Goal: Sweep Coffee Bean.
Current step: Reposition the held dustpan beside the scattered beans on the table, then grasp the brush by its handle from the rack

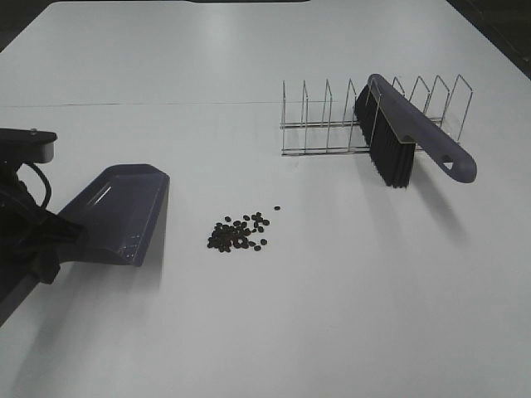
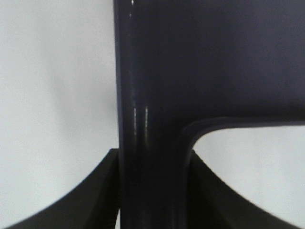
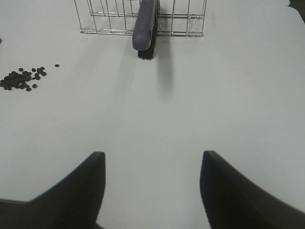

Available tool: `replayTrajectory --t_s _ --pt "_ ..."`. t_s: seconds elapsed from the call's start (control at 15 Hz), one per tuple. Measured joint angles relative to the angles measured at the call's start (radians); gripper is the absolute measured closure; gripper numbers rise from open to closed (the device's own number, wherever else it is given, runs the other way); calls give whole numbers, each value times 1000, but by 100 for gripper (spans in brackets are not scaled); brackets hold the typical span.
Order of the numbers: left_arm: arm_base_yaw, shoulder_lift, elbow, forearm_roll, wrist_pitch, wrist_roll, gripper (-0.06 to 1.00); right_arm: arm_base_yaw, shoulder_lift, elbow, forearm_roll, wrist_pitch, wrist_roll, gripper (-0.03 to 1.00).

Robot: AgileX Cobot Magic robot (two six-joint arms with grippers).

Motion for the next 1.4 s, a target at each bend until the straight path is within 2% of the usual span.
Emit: replayTrajectory --t_s 0.33,0.67,0.73,0.8,0.93,1.0,1.2,1.33,1.4 --pt "0 0 67 0 -115 1 62 0 0 0 0 0 0 43" --pt "0 0 69 0 -137 1 62 0 0 0 0 0 0 43" --pt "0 0 69 0 -137 1 62 0 0 0 0 0 0 40" --pt "0 0 69 0 -137 1 62 0 0 0 2 0 0 32" --pt "0 0 69 0 -137 1 62 0 0 0 20 0 0 7" --pt "0 0 69 0 -137 1 62 0 0 0 27 0 -7 2" --pt "0 0 69 0 -137 1 62 0 96 -42 116 19 -26 -2" --pt "0 0 69 0 -137 1 62 0 243 -83 171 31 -26 -2" --pt "0 0 69 0 -137 1 62 0 418 -146 211 33 -26 -2"
